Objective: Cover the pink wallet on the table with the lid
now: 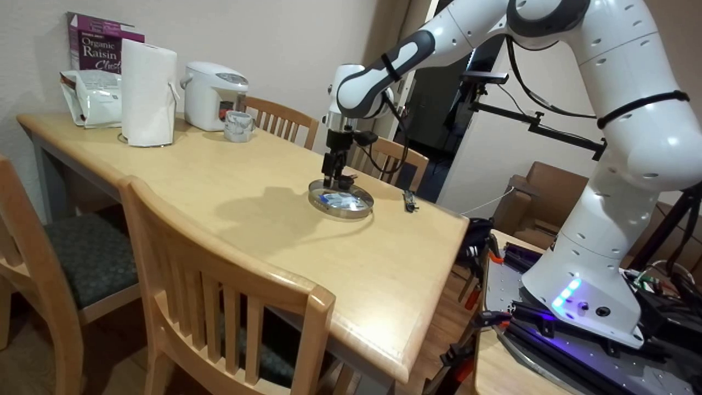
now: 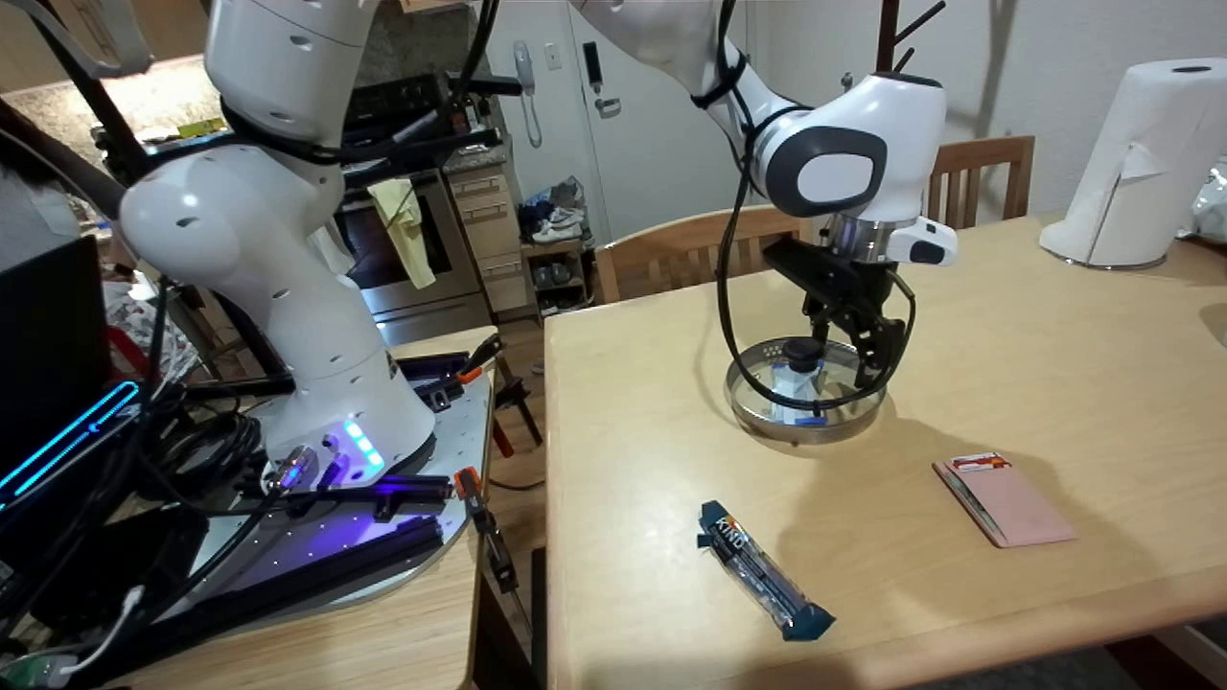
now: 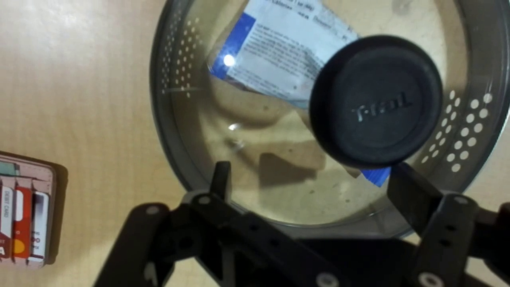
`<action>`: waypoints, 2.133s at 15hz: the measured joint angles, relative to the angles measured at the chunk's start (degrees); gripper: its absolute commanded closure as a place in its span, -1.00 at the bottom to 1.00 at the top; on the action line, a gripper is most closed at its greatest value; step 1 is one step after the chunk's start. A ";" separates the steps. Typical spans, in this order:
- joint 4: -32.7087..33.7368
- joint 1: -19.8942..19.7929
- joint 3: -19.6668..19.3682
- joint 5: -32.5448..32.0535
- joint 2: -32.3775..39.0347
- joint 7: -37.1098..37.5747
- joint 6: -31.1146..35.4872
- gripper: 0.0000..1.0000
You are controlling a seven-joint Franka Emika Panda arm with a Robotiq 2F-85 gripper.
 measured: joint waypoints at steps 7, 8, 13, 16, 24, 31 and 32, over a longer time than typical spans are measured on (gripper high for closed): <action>-4.75 -0.17 0.45 0.02 -1.93 -0.15 4.55 -1.00; -5.39 -0.17 0.48 0.02 -2.21 -0.15 5.31 -1.00; -6.62 -0.18 0.57 0.02 -2.80 -0.15 6.50 -1.00; -6.71 -0.18 0.59 0.02 -2.85 -0.15 6.50 -1.00; -6.49 0.46 0.07 -0.30 -3.51 0.21 7.59 -1.00; -9.73 1.60 -0.86 -0.47 -4.84 1.82 10.73 -1.00; -10.63 1.60 -0.93 -0.47 -4.95 2.25 11.85 -1.00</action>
